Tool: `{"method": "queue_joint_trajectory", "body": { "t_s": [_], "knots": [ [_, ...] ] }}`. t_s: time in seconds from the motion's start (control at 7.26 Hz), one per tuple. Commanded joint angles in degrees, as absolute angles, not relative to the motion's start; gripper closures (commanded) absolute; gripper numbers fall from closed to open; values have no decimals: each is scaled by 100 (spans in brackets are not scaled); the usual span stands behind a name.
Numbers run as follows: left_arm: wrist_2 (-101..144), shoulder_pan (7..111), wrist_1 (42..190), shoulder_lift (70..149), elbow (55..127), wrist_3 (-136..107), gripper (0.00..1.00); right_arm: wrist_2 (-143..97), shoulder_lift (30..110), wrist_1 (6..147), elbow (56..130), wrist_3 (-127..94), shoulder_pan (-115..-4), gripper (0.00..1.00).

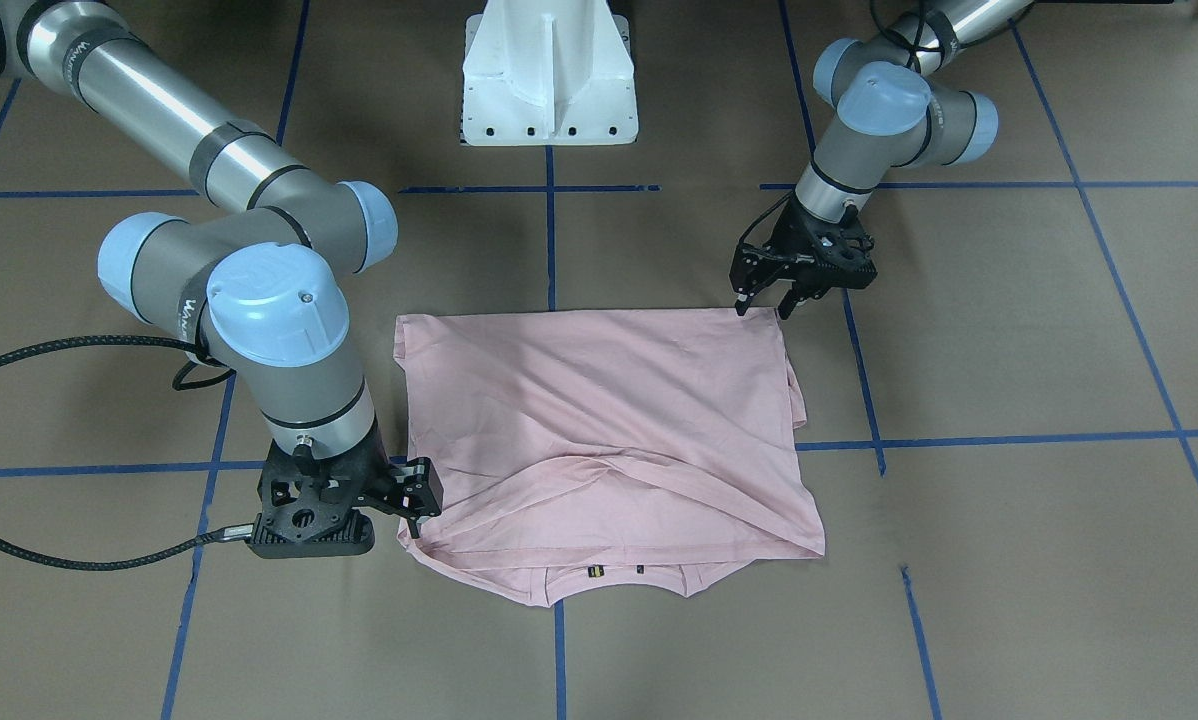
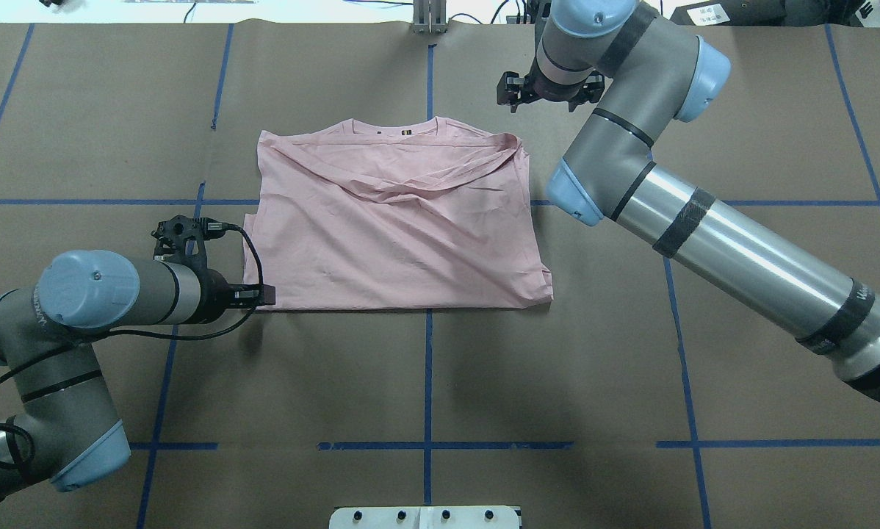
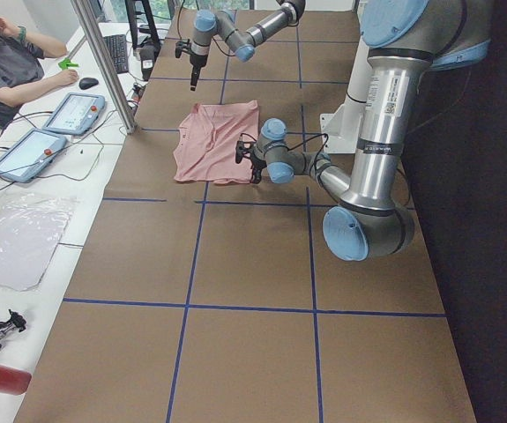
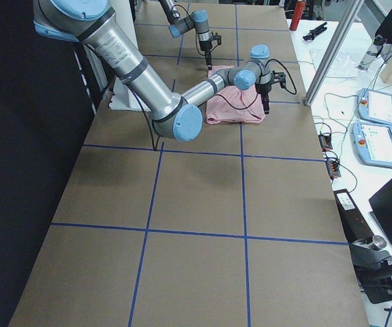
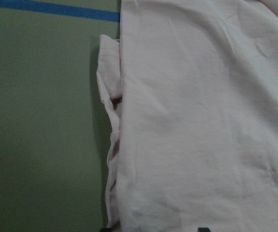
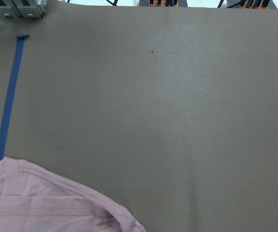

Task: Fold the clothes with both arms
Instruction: 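Lower the left gripper and grasp the folded shirt's edge nearest it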

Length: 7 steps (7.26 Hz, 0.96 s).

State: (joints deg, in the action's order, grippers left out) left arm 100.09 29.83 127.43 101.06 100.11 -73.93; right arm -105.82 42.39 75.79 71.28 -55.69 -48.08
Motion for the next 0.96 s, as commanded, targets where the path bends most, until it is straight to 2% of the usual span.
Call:
{"method": "queue_joint_trajectory", "body": {
  "t_s": [0.0,0.14,0.41,0.83],
  "knots": [
    [9950,2962,12648,10099,10019,-7383,36,-10582,4271,7576,7146,-5572,-4808,0],
    [9897,2953,12595,10116,10020,-7383,40,-10582,4280,7576,7146,-5572,-4808,0],
    [9888,2909,12595,10116,10028,-7383,59,-10573,4315,7567,7189,-5590,-4808,0],
    [9879,2883,12595,10116,10055,-7383,100,-10582,4544,7585,7453,-5581,-4808,0]
  ]
}}
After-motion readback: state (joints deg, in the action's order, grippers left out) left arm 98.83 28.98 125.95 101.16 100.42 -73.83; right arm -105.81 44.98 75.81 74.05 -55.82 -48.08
